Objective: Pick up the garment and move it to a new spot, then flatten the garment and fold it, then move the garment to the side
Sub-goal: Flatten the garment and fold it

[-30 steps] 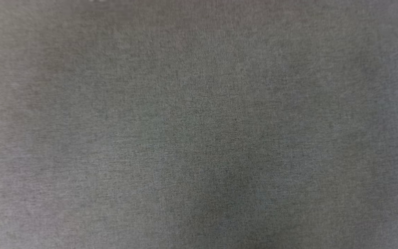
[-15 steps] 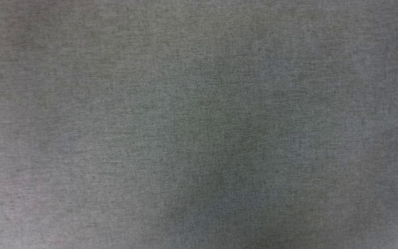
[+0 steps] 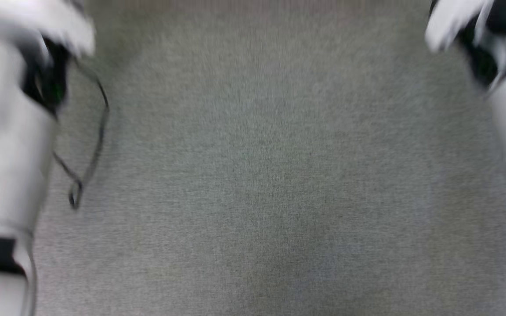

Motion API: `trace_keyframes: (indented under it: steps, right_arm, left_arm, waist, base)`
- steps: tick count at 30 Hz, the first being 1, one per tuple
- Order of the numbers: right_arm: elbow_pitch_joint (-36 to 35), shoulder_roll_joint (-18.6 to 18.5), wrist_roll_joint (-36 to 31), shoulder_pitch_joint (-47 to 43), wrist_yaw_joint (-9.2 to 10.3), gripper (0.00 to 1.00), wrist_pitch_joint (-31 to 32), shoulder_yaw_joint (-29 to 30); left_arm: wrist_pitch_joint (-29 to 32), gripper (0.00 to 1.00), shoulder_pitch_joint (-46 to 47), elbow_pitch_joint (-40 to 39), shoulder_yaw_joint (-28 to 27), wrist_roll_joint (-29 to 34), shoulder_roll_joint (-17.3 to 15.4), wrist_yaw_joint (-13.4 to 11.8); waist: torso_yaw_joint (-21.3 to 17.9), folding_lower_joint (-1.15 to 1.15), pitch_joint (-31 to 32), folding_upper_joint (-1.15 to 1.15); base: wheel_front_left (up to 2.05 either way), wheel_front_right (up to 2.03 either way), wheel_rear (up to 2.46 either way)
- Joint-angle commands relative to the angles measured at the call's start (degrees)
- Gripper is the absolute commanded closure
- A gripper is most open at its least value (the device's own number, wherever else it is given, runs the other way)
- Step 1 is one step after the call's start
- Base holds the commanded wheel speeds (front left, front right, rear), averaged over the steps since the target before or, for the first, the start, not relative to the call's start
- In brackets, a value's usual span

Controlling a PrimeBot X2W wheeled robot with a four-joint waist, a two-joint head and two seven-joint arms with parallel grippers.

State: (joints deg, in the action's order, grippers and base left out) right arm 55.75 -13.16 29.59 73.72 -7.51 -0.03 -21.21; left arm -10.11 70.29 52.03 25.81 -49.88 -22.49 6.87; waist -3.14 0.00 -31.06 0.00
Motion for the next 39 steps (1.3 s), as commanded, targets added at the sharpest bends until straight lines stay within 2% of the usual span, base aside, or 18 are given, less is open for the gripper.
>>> trace_keyframes:
  steps: [1, 6, 12, 16, 24, 29, 32, 35, 39]
  right_arm:
    - [-0.9, -0.7, 1.2, -4.8, 0.04, 1.00, -0.5, -1.1]
    - [-5.2, -2.1, 4.3, -19.7, 0.04, 1.00, -1.5, -3.9]
    - [-13.0, -4.8, 7.1, -36.0, 0.05, 1.00, -0.5, -4.4]
    - [-18.4, -6.3, 7.8, -46.7, 0.06, 1.00, 1.0, -2.3]
    - [-32.7, -7.7, 4.9, -67.5, 0.07, 1.00, 9.3, 7.8]
    - [-44.2, -4.5, 1.0, -79.5, 0.07, 1.00, 18.8, 15.8]
    - [-50.9, -1.3, -1.4, -83.6, 0.06, 1.00, 23.7, 20.0]
    - [-55.0, 1.6, -3.7, -83.9, 0.06, 1.00, 27.5, 22.8]
    - [-54.9, 3.4, -7.0, -79.5, 0.05, 1.00, 30.7, 23.3]
  left_arm:
    - [-0.8, 1.00, -4.4, -0.1, 0.0, -0.9, 0.2, 0.2]
    - [-2.2, 1.00, -19.2, -1.9, 0.0, -3.4, -0.1, 0.3]
    - [-2.9, 1.00, -36.7, -9.8, -1.1, -5.9, -2.1, -2.2]
    - [-1.4, 1.00, -48.7, -18.2, -0.3, -6.5, -4.0, -6.1]
    - [2.8, 1.00, -70.5, -40.9, -2.6, -11.5, -8.1, -17.2]
    - [4.9, 1.00, -80.9, -53.6, -3.5, -13.3, -10.5, -23.7]
    - [5.2, 1.00, -83.8, -59.2, -4.1, -13.7, -11.5, -26.1]
    - [6.0, 1.00, -82.9, -61.7, -4.2, -12.9, -12.6, -27.0]
    - [8.0, 1.00, -77.5, -60.6, -3.0, -12.2, -12.5, -25.1]
  waist:
    - [0.6, 0.00, 7.0, 0.00]
    - [0.8, 0.00, 15.5, 0.00]
    - [0.8, 0.00, 23.3, 0.00]
    - [1.0, 0.00, 27.9, 0.00]
    - [1.7, 0.00, 32.8, 0.00]
    - [2.1, 0.00, 33.3, 0.00]
    - [2.2, 0.00, 33.2, 0.00]
    - [2.0, 0.00, 32.8, 0.00]
    - [1.6, 0.00, 32.0, 0.00]
  base:
    - [0.00, 0.00, 0.00]
    - [0.00, 0.00, 0.00]
    - [0.00, 0.00, 0.00]
    - [0.00, 0.00, 0.00]
    - [0.00, 0.00, 0.00]
    - [0.00, 0.00, 0.00]
    - [0.00, 0.00, 0.00]
    - [0.00, 0.00, 0.00]
    - [0.00, 0.00, 0.00]
